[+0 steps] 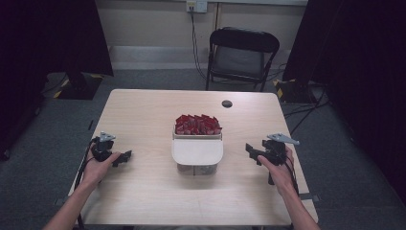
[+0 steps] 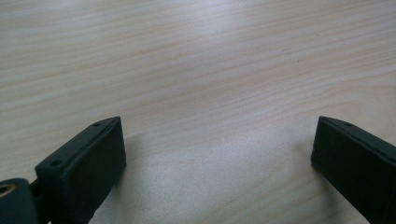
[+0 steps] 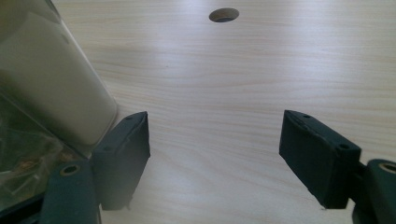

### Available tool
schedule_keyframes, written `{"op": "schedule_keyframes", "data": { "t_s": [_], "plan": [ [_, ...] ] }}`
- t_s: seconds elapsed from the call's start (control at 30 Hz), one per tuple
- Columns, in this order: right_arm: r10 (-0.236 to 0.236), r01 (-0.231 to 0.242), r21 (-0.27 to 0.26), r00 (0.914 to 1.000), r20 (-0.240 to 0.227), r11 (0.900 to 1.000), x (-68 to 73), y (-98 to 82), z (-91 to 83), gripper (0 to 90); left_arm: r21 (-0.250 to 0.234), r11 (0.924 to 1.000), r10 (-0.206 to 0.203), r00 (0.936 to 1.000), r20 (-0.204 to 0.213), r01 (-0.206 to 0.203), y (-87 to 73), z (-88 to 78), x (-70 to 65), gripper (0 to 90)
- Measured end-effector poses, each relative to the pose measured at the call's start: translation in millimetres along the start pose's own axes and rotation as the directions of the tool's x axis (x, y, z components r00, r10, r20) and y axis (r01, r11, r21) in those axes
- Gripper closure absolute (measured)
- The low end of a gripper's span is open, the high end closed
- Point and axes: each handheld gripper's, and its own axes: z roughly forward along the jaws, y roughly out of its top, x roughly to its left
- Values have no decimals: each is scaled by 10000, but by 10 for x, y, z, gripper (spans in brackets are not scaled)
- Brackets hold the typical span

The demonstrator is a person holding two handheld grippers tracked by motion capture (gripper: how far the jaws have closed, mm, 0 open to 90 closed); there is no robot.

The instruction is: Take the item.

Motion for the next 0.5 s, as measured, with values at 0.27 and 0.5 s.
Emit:
{"op": "schedule_keyframes", "data": {
  "t_s": [0.27, 0.5],
  "plan": [
    [3, -5, -318, 10000, -56, 9995, 54, 58, -48, 242, -5, 10000, -11, 10000, 2, 11, 0, 0, -1, 25],
    [-22, 9, -376, 9994, -358, 9993, 125, 115, -94, 292, 1, 10000, 1, 10000, 0, -1, 0, 0, 0, 25]
  ]
}}
